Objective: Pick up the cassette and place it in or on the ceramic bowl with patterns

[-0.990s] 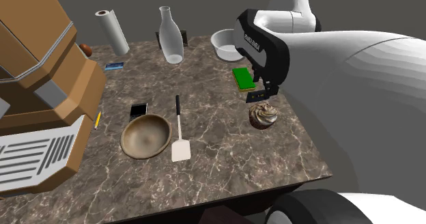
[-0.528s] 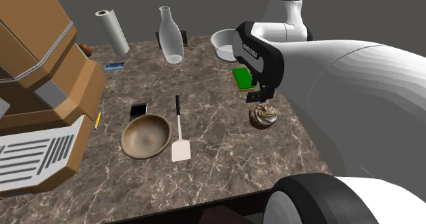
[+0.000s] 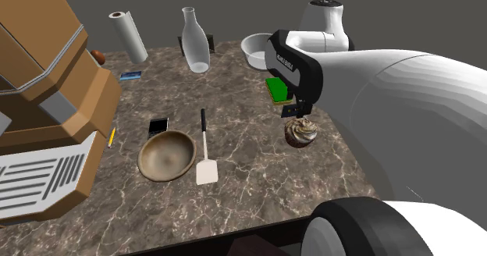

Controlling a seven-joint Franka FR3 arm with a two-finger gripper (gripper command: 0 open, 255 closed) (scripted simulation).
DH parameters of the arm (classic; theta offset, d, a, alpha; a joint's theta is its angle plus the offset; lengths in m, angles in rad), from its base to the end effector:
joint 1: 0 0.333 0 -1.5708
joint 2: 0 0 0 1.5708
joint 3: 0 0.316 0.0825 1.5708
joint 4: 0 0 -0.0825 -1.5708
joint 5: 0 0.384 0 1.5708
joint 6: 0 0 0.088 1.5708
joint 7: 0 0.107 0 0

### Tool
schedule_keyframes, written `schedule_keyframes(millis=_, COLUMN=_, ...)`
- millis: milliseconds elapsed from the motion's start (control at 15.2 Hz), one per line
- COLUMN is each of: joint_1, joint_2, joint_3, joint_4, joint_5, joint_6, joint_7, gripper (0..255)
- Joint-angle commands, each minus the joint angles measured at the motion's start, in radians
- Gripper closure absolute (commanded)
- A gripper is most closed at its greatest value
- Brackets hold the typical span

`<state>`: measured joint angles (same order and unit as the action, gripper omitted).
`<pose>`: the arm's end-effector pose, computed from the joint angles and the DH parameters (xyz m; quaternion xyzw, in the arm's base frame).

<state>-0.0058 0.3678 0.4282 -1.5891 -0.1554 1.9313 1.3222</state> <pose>0.6190 0.2303 0.4390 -0.9065 0.4221 -0.0013 0.0048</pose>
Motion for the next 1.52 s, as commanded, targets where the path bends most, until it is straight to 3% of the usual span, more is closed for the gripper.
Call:
schedule_keyframes(millis=0, joint_1=0.000, joint_2=0.003, joint_3=-0.001, joint_4=-0.003, joint_5=0.000, joint_6=-0.002, joint_7=0.000, gripper=0)
schedule_keyframes(millis=66, joint_1=0.000, joint_2=0.004, joint_3=-0.001, joint_4=-0.001, joint_5=0.000, joint_6=-0.003, joint_7=0.001, gripper=255)
schedule_keyframes(millis=660, joint_1=0.000, joint_2=0.003, joint_3=-0.001, joint_4=-0.003, joint_5=0.000, joint_6=-0.002, joint_7=0.000, gripper=255)
schedule_keyframes(millis=1452, joint_1=0.007, joint_2=-0.016, joint_3=0.006, joint_4=0.134, joint_5=0.012, joint_6=-0.155, joint_7=-0.009, gripper=255)
